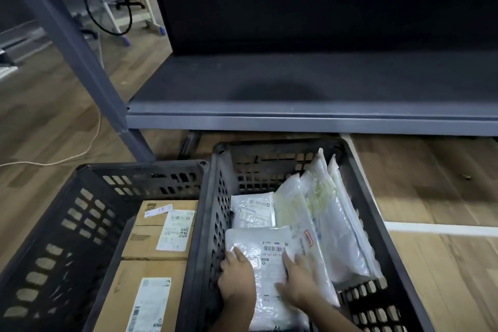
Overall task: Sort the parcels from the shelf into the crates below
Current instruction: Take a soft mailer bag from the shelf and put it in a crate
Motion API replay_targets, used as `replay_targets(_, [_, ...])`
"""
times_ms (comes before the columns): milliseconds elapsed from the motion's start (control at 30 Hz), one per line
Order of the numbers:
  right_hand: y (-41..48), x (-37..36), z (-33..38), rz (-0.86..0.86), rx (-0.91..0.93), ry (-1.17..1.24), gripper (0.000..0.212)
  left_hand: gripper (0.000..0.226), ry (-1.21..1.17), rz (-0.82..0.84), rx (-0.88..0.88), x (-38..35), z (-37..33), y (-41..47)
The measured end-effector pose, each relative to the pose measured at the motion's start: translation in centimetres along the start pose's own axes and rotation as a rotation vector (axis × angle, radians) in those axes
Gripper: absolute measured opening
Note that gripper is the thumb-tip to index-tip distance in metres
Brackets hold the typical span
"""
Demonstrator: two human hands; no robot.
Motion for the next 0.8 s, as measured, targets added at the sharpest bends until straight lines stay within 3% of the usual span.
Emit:
replay_targets(67, [0.7,-1.4,0.0,0.059,-0.019,-0.027,0.085,0.035,0.039,0.039,-0.053,-3.0,1.1,1.1])
replay_targets(100, [1.0,-1.9,0.0,0.061,-0.025,-0.041,0.085,0.031,-0.001,-0.067,-0.081,-2.4,0.9,1.6])
replay_targets(167, [1.6,-2.4,-0.1,0.040,-0.030,-0.080,0.082,0.042,-0.070,0.166,0.036,-3.8,2.2,0.6])
replay_targets(267, [1.9,-2.7,-0.1,0.024,0.022,-0.171,0.076,0.059,-0.084,0.050,0.019,-4.7,2.4,1.6])
replay_targets(333, [1.5,-2.8,0.0,-0.014,0.071,-0.254,0.073,0.052,-0.027,0.053,0.004,-4.9,3.3,2.0])
replay_targets(367, [1.3,-2.7,0.1,-0.041,0.100,-0.313,0.072,0.049,0.020,-0.025,-0.045,-5.2,3.4,2.3])
replay_targets(467, [1.7,-3.6,0.3,-0.032,0.170,-0.427,0.071,0.090,0.131,0.221,-0.131,-8.0,2.3,1.3])
replay_targets(500, [1.9,-4.0,0.2,-0.007,0.184,-0.439,0.069,0.096,0.148,0.177,-0.166,-7.6,1.9,1.3])
replay_targets(567, [2.4,-4.7,0.1,0.044,0.200,-0.463,0.068,0.096,0.210,0.270,-0.259,-8.4,1.0,0.4])
replay_targets(800, [3.6,-5.3,-0.1,0.104,0.206,-0.634,0.068,0.100,0.325,0.417,-0.224,-9.8,1.5,1.8])
Point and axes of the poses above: each hand's wrist, its own y-axis towards the middle knuckle, its own x-axis out of the back of the hand, z = x × y, the point moved 10 cm from there along y, towards the middle knuckle, and after that the axes turned 11 degrees about -y, right-handed, at the moved point
